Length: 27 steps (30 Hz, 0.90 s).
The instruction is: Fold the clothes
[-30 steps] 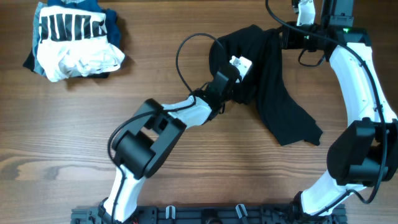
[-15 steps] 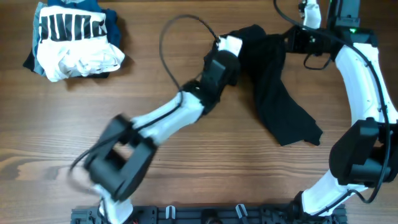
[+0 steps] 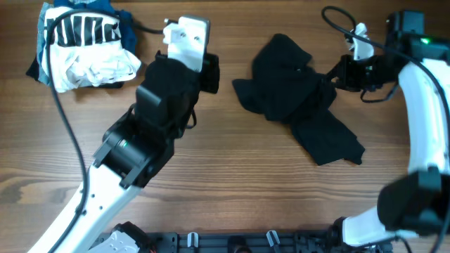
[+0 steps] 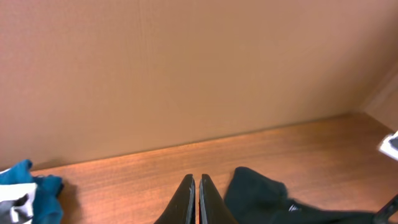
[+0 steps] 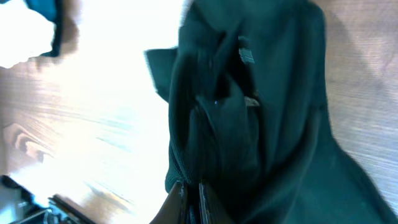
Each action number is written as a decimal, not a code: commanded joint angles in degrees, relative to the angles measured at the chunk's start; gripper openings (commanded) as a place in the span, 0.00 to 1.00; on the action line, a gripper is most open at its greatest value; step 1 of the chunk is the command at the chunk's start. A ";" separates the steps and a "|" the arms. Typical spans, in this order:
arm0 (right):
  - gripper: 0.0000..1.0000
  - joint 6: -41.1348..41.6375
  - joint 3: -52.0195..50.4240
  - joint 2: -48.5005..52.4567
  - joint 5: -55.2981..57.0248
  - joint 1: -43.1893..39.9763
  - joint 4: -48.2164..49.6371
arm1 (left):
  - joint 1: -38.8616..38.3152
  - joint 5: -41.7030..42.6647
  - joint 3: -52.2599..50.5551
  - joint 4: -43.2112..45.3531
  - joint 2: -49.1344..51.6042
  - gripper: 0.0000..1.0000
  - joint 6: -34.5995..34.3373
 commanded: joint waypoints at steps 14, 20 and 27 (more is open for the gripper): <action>0.04 -1.44 0.66 -8.46 2.27 9.11 1.14 | -1.01 5.22 0.11 -7.17 8.79 0.04 0.44; 0.04 3.21 0.66 -12.02 4.74 21.88 -1.20 | 2.40 1.95 0.11 -9.90 5.05 0.04 0.44; 0.04 11.06 0.07 -12.50 18.40 29.64 2.19 | 5.31 -1.40 0.11 -13.00 3.74 0.04 0.44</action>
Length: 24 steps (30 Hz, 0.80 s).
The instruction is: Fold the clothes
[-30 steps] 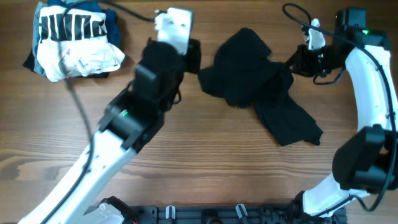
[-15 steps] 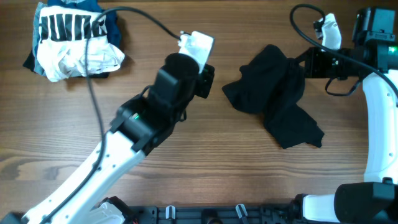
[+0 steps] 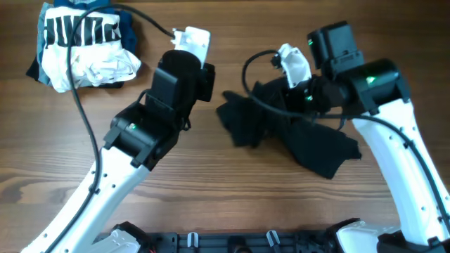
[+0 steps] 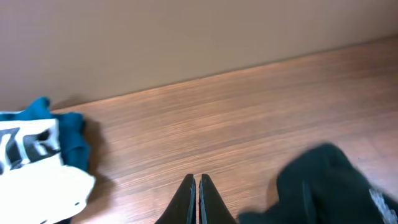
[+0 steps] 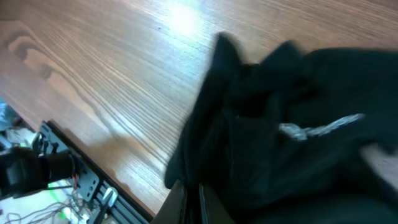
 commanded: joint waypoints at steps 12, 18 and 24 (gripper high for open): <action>0.56 2.82 -0.81 24.87 12.52 -9.33 30.47 | 2.89 -2.05 0.22 -1.01 3.02 0.04 0.26; 1.00 3.52 1.62 29.99 -0.44 -17.29 31.91 | 2.67 6.10 0.22 0.76 9.42 0.04 0.33; 1.00 1.90 1.99 25.68 -3.37 -21.14 24.65 | -0.63 13.42 0.22 6.16 17.92 0.04 1.27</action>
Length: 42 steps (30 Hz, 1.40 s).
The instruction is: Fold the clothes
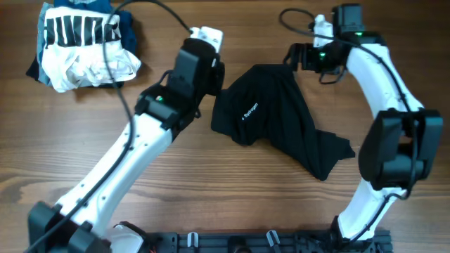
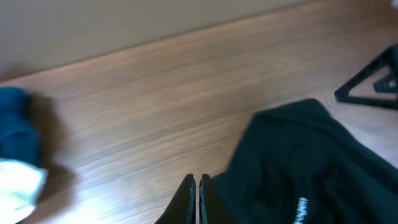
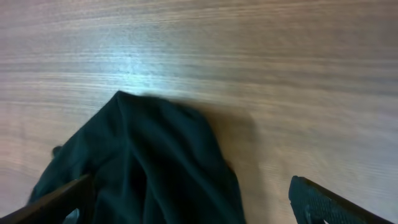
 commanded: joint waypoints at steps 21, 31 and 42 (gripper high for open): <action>1.00 -1.31 1.95 -4.81 -1.66 -2.51 -4.85 | -8.98 19.96 0.22 16.37 26.49 0.24 16.61; 1.00 -1.36 1.95 -4.81 -1.66 -2.51 -4.85 | -8.81 18.78 0.22 11.56 29.99 0.35 22.75; 1.00 -1.38 1.95 -4.81 -1.20 -2.51 -4.85 | -8.66 8.44 0.24 11.45 30.99 0.04 22.88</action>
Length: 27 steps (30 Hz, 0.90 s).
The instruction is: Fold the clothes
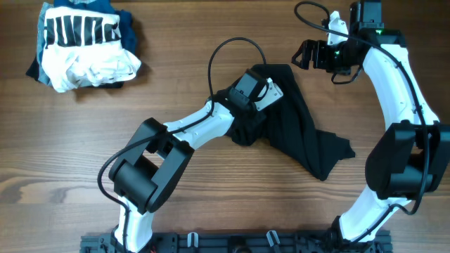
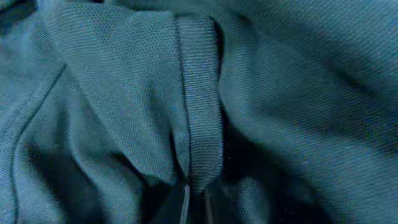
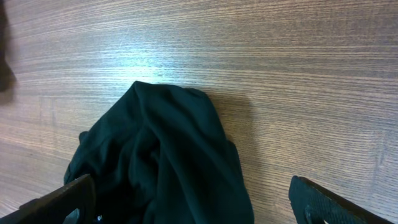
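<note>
A black garment lies crumpled right of the table's middle, with one corner toward the far edge. My left gripper is down on its left part. In the left wrist view the cloth fills the frame, and the left gripper is shut on a ribbed fold. My right gripper hangs wide open just past the garment's far corner. Its fingers show at both lower edges of the right wrist view with nothing held.
A pile of white, blue and black clothes sits at the far left corner. A loop of black cable rises behind the left wrist. A black rail runs along the front edge.
My left gripper was shut and empty above bare wood left of the garment; now it is down on the garment's left part, shut on a fold. The white print is hidden. The right gripper has barely moved.
First my right gripper was shut on the crumpled garment at the right, with the left shut and empty. Then the right held it nearer the middle. Then the right was open at the far corner and the garment lay spread. Now the left pinches its left part.
</note>
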Each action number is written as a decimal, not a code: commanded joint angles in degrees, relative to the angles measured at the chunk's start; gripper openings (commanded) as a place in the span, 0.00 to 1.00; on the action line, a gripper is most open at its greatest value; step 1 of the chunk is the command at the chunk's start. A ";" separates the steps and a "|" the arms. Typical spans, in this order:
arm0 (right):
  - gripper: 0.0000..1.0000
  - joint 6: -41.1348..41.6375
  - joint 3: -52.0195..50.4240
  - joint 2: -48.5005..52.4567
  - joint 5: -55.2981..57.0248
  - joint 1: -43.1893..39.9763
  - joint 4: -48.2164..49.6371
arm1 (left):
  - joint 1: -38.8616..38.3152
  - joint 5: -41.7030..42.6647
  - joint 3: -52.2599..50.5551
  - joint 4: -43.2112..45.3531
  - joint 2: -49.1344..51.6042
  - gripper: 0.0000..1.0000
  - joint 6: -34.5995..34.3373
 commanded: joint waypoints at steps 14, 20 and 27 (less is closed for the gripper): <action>0.87 -1.05 1.14 -2.10 0.90 -0.24 -4.79 | 0.31 -32.41 2.01 -1.62 -18.18 0.04 -16.46; 0.82 -7.04 1.14 -8.46 -2.58 -0.24 -13.94 | 2.34 -33.00 2.03 -0.09 -25.24 0.04 -19.17; 0.80 -10.03 -0.79 -9.46 -2.36 1.62 -18.01 | 6.78 -33.00 6.99 7.63 -28.26 0.04 -19.15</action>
